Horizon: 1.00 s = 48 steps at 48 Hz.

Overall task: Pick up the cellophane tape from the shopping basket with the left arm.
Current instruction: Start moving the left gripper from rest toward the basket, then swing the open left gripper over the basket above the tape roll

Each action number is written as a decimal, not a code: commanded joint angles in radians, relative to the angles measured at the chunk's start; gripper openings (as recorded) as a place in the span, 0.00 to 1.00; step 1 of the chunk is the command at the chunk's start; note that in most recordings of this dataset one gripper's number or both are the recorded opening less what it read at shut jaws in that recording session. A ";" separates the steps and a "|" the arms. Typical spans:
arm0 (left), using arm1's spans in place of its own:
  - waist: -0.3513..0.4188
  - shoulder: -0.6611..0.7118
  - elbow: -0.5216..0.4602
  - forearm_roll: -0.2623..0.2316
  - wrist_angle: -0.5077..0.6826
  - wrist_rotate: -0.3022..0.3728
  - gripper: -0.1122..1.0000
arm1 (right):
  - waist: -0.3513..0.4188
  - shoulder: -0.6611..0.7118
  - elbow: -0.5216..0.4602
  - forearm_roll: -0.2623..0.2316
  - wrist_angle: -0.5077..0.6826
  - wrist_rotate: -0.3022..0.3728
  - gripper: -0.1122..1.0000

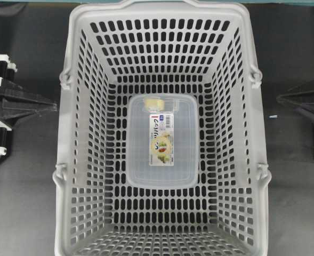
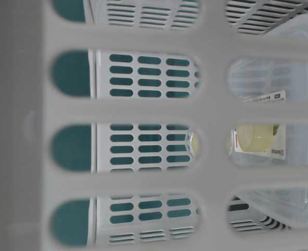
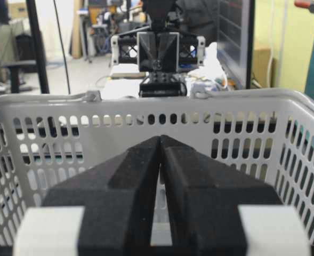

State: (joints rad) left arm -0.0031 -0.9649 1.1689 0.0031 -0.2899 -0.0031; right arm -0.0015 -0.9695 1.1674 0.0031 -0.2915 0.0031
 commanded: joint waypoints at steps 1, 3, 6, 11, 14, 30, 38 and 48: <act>-0.002 0.012 -0.061 0.041 0.031 -0.026 0.15 | 0.009 0.014 -0.006 0.002 -0.006 0.006 0.11; 0.002 0.020 -0.089 0.041 0.060 -0.038 0.14 | 0.012 0.014 -0.006 0.011 0.000 0.008 0.12; 0.000 0.035 -0.141 0.041 0.120 -0.054 0.10 | 0.012 0.012 -0.008 0.014 0.014 0.018 0.10; -0.006 0.086 -0.238 0.043 0.267 -0.067 0.10 | 0.012 0.011 -0.008 0.012 0.043 0.048 0.10; -0.011 0.124 -0.291 0.041 0.353 -0.071 0.10 | 0.012 0.011 -0.011 0.012 0.057 0.057 0.10; -0.043 0.413 -0.614 0.043 0.741 -0.064 0.10 | 0.012 0.008 -0.014 0.012 0.100 0.057 0.10; -0.048 0.560 -0.749 0.043 0.884 -0.060 0.10 | 0.012 0.006 -0.020 0.012 0.112 0.051 0.10; -0.052 0.706 -0.877 0.041 1.019 -0.057 0.10 | 0.003 0.005 -0.020 0.012 0.114 0.040 0.10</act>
State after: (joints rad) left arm -0.0522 -0.2961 0.3605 0.0414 0.6842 -0.0614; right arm 0.0031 -0.9695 1.1658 0.0107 -0.1749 0.0445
